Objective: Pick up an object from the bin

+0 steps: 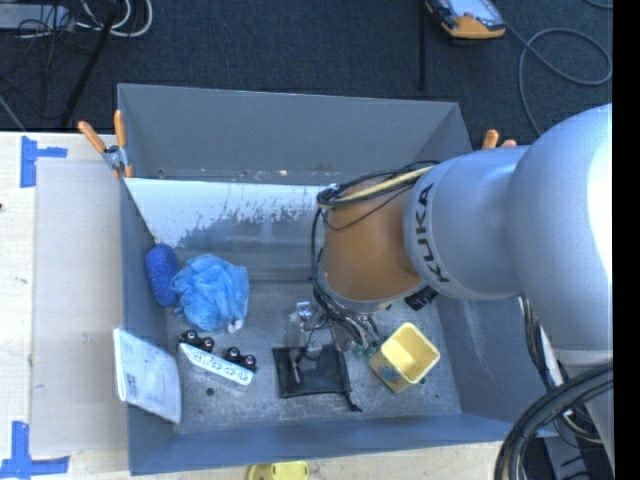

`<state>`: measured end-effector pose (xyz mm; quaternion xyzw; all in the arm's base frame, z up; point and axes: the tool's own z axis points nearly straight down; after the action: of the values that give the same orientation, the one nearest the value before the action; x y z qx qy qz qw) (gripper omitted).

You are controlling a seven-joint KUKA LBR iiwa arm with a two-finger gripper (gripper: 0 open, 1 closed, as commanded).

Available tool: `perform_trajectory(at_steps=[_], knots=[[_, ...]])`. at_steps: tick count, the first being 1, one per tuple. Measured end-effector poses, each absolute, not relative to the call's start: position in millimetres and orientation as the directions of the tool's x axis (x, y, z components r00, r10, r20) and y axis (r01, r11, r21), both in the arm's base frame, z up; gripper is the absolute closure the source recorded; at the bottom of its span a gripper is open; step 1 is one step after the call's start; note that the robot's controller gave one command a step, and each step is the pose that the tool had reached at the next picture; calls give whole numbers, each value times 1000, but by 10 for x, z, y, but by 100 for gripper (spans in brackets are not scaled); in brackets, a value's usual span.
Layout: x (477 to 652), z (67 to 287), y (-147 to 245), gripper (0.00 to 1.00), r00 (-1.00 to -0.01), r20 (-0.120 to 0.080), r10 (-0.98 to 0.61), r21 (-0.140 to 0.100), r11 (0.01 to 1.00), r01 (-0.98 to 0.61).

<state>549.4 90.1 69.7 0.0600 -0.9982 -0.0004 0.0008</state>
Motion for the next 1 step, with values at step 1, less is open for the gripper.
perform_trajectory(at_steps=[1], knots=[[5494, 697, 901, 100, -993, 2, -119, 1, 993, -119]])
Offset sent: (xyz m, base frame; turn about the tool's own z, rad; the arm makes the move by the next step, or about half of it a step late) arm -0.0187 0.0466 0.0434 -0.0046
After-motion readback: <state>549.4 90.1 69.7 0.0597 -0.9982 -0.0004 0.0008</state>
